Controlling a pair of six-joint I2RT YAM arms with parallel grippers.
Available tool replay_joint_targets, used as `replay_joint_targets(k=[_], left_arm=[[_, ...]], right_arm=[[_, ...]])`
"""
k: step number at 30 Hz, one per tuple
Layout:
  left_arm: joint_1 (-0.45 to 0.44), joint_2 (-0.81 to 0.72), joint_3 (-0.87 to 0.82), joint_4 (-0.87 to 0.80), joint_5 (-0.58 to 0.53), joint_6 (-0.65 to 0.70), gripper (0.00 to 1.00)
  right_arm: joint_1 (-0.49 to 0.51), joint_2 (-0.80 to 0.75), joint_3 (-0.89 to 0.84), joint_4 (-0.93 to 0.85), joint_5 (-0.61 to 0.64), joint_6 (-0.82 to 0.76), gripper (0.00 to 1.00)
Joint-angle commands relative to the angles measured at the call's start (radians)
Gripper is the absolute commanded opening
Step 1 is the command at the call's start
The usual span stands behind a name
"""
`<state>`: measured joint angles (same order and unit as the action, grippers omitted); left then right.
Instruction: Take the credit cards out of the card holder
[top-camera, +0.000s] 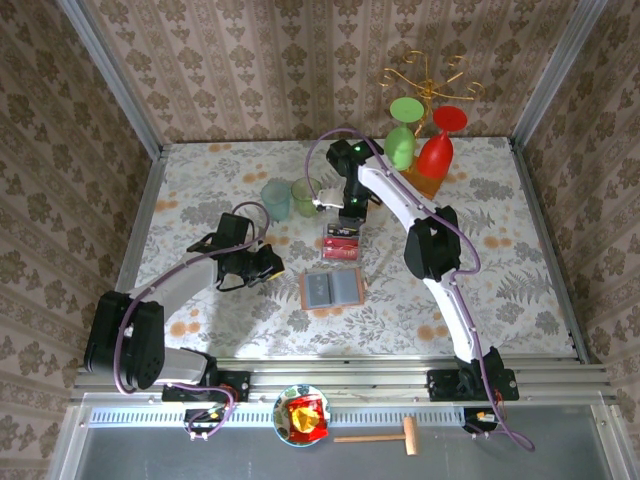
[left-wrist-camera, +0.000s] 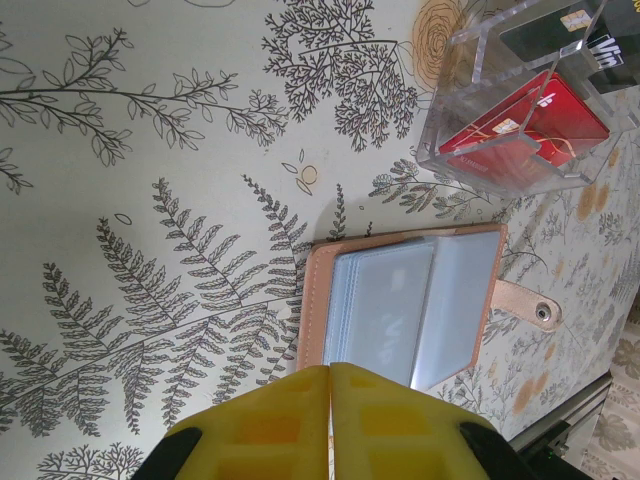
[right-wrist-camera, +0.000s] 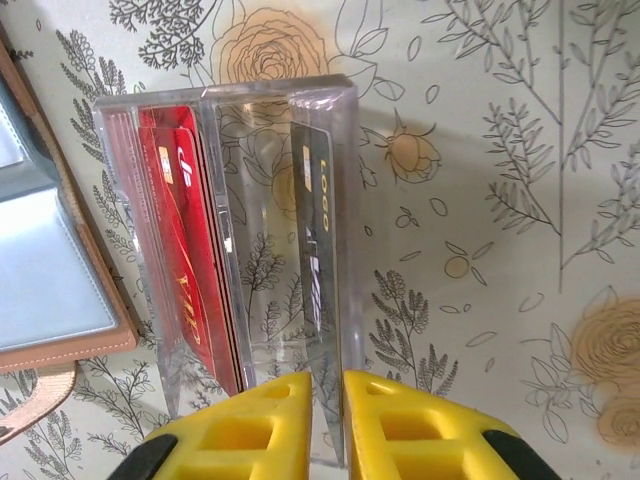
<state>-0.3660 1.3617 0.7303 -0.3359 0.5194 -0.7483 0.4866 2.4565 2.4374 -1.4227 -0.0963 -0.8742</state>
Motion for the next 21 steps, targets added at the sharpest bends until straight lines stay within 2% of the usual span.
replay_joint_targets(k=[1, 6, 9, 19, 21], left_arm=[[-0.008, -0.001, 0.012, 0.011, 0.01, -0.011, 0.09], [-0.022, 0.012, 0.01, 0.028, 0.018, -0.011, 0.09], [-0.036, 0.021, 0.004, 0.049, 0.023, -0.017, 0.09], [-0.083, 0.055, -0.018, 0.129, 0.024, -0.045, 0.09], [-0.122, 0.064, -0.024, 0.147, 0.021, -0.053, 0.09]], right_arm=[[-0.007, -0.084, -0.005, -0.017, 0.012, 0.036, 0.17], [-0.005, -0.123, -0.043, -0.007, 0.01, 0.113, 0.19], [-0.003, -0.168, -0.125, 0.055, 0.015, 0.196, 0.19], [0.051, -0.45, -0.631, 0.444, -0.017, 0.614, 0.18], [0.071, -0.495, -0.711, 0.509, -0.027, 0.724, 0.17]])
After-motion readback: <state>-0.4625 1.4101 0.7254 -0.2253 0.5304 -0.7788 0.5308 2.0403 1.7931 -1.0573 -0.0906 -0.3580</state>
